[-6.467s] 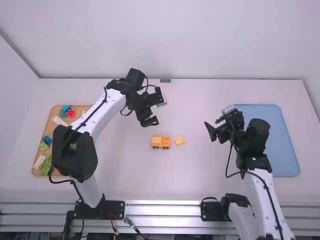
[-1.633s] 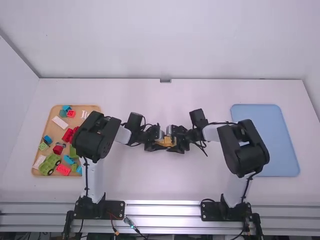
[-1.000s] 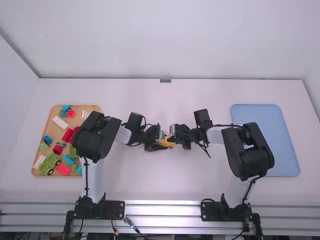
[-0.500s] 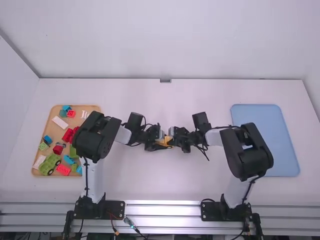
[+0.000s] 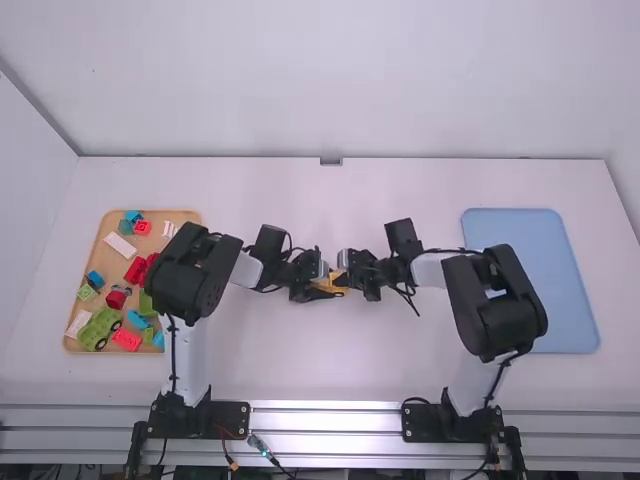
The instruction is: Assemble lego blocks to make yellow taxi
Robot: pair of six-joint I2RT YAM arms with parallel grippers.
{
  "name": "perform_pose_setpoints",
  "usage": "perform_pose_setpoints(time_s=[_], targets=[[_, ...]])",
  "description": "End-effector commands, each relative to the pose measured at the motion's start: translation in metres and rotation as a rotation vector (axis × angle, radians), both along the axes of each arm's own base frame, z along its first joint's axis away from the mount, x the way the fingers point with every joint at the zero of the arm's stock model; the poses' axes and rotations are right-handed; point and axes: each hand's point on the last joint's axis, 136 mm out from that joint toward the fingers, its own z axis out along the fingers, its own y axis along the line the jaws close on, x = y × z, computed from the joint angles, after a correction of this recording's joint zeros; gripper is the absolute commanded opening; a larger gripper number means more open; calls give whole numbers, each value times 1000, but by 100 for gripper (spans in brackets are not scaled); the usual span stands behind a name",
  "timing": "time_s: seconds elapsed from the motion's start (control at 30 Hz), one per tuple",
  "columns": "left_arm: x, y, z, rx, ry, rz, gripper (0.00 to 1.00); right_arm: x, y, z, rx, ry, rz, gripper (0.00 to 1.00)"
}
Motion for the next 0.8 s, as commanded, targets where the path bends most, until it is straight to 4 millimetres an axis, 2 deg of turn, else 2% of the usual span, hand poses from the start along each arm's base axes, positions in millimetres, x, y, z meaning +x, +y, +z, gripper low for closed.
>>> perform_pose_setpoints(time_s=[0.0, 0.1, 0.27, 0.43, 0.5, 0.57, 0.77], targets=[[-10, 9, -29, 103, 51, 43, 10, 11, 0, -14, -83, 17, -64, 0], [-10, 9, -29, 102, 52, 43, 10, 17, -4, -27, -105, 35, -97, 0], [-10, 9, -29, 103, 53, 43, 9, 16, -5, -26, -69, 55, -92, 0], [-11, 8, -30, 104, 50, 40, 9, 10, 2, -10, 33, 40, -25, 0], [-10, 8, -30, 105, 51, 40, 9, 14, -2, 4, 98, 29, -14, 0], [-11, 8, -30, 105, 51, 40, 9, 22, -8, 9, 110, 26, -34, 0], [-11, 8, -29, 102, 49, 38, 9, 21, -15, -9, 1, 60, -75, 0]])
